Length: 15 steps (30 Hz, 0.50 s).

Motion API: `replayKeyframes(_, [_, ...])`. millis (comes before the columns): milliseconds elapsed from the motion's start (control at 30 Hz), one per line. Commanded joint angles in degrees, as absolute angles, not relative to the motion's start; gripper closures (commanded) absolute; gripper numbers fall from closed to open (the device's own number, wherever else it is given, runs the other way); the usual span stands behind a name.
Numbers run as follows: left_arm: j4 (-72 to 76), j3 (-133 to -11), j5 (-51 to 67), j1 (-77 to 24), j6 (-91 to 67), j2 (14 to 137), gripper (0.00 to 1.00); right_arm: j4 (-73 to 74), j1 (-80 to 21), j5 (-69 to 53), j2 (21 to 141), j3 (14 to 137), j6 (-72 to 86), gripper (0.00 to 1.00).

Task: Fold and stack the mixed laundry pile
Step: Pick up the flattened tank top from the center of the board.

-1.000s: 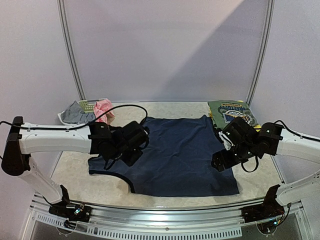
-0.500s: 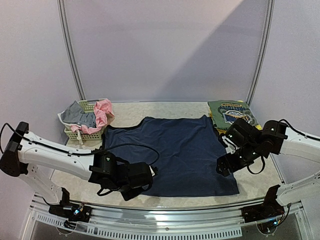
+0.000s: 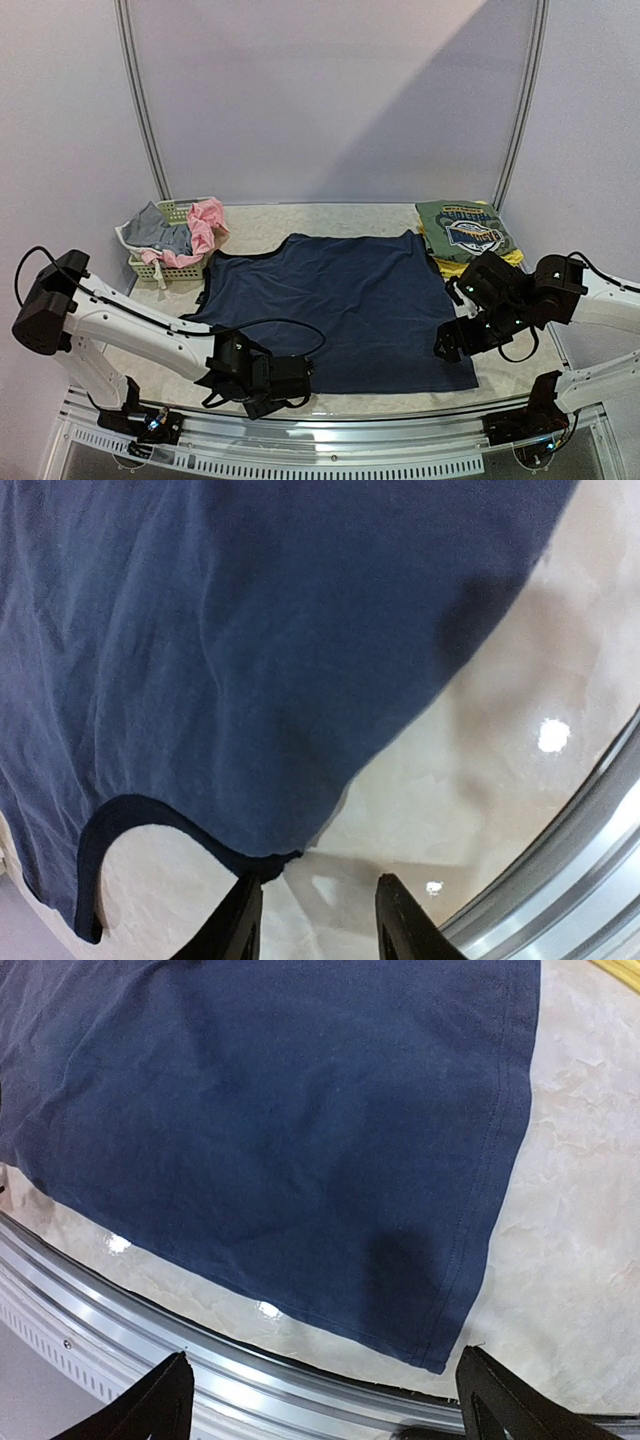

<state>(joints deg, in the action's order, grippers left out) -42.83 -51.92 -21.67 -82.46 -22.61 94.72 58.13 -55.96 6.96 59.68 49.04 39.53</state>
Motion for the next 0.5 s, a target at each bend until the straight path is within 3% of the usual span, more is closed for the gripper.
replayKeyframes(0, [-41.6, -53.6, -23.1, -83.2, -23.5, 97.2, 0.61, 52.4, -58.3, 8.8, 58.9, 47.3, 45.4, 0.07])
replayKeyframes(167, [-40.5, -53.5, -24.1, -82.8, -22.8, 98.0, 0.71, 50.1, -58.4, 9.5, 58.9, 43.7, 49.1, 0.08])
replayKeyframes(300, [-39.9, -53.6, -24.4, -82.2, -21.7, 98.1, 1.0, 52.6, -58.3, 12.2, 58.4, 41.9, 53.8, 0.09])
replayKeyframes(467, [-39.5, -53.7, -24.7, -82.0, -21.0, 98.5, 1.0, 53.8, -58.3, 8.3, 54.8, 36.5, 60.9, 0.17])
